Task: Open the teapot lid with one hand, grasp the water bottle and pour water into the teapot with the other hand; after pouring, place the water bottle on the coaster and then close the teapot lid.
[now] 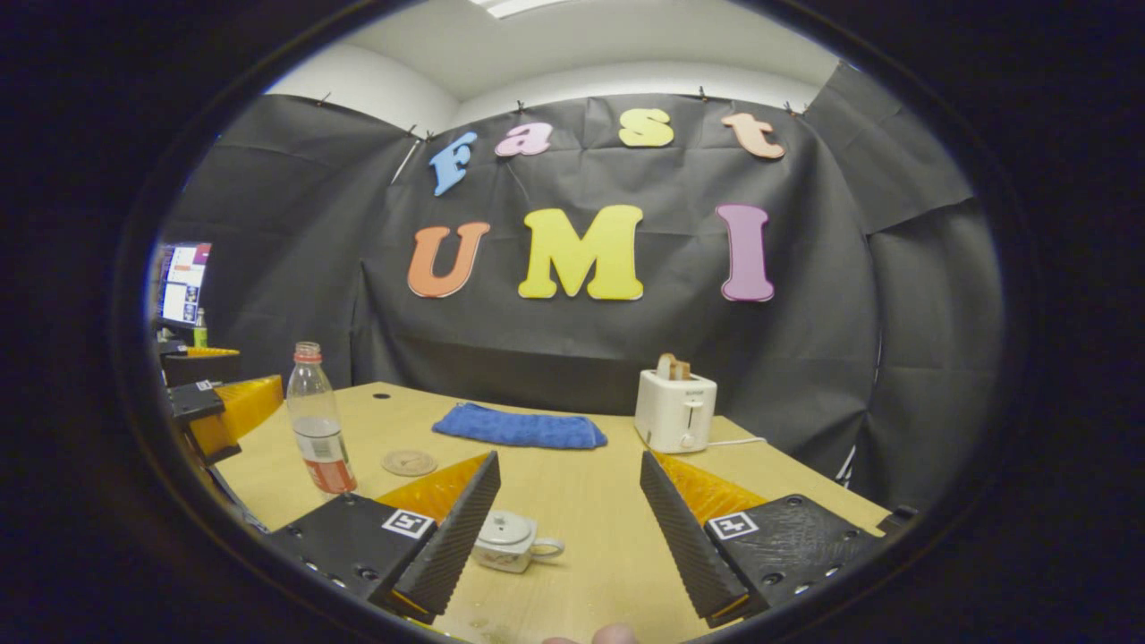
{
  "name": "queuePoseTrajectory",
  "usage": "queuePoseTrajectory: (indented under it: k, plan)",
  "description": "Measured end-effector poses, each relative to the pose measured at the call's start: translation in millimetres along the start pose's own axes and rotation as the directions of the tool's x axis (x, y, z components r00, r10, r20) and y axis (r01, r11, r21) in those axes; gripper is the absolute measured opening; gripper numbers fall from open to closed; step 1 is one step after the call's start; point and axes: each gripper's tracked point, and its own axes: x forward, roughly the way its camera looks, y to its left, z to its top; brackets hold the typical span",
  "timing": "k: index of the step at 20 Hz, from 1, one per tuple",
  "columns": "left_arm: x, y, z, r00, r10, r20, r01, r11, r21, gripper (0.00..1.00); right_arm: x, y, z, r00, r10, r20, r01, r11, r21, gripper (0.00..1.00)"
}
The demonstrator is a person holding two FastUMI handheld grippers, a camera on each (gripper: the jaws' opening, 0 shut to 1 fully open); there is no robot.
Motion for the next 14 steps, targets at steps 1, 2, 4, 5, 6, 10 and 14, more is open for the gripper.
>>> queuePoseTrajectory:
  k: [1,2,4,5,6,10,14]
  plan:
    - [-0.2,0.3,-0.3,1.0,0.001,0.001,-0.001,1.0,-0.002,0.99,3.8,4.9,-7.8,1.0,0.01,-0.016,-0.01,1.0,-0.001,0.96]
    - [0.1,1.0,0.4,1.0,0.001,0.0,-0.001,1.0,-0.006,0.99,6.0,11.0,-13.4,0.999,0.022,-0.03,-0.022,1.0,0.001,0.98]
    - [-0.6,1.3,-0.7,1.0,0.0,-0.002,0.0,1.0,-0.011,0.99,12.2,18.5,-21.4,0.998,0.034,-0.047,-0.034,0.999,0.0,0.97]
    - [-0.4,2.8,-0.4,1.0,0.0,-0.001,0.0,1.0,-0.009,0.99,16.6,21.9,-26.4,0.998,0.038,-0.057,-0.039,0.999,-0.004,0.95]
    - [0.6,3.0,-0.6,1.0,0.001,-0.003,-0.001,1.0,-0.009,0.99,21.0,25.2,-29.5,0.997,0.041,-0.063,-0.041,0.999,-0.008,0.95]
    - [0.2,6.0,-1.4,1.0,0.003,-0.008,-0.003,1.0,-0.016,0.99,36.1,34.4,-50.6,0.992,0.055,-0.111,-0.056,0.998,-0.003,0.95]
    - [0.7,8.9,-2.8,1.0,0.005,-0.014,-0.005,1.0,-0.02,0.99,48.9,38.2,-62.7,0.988,0.057,-0.141,-0.06,0.998,-0.021,0.98]
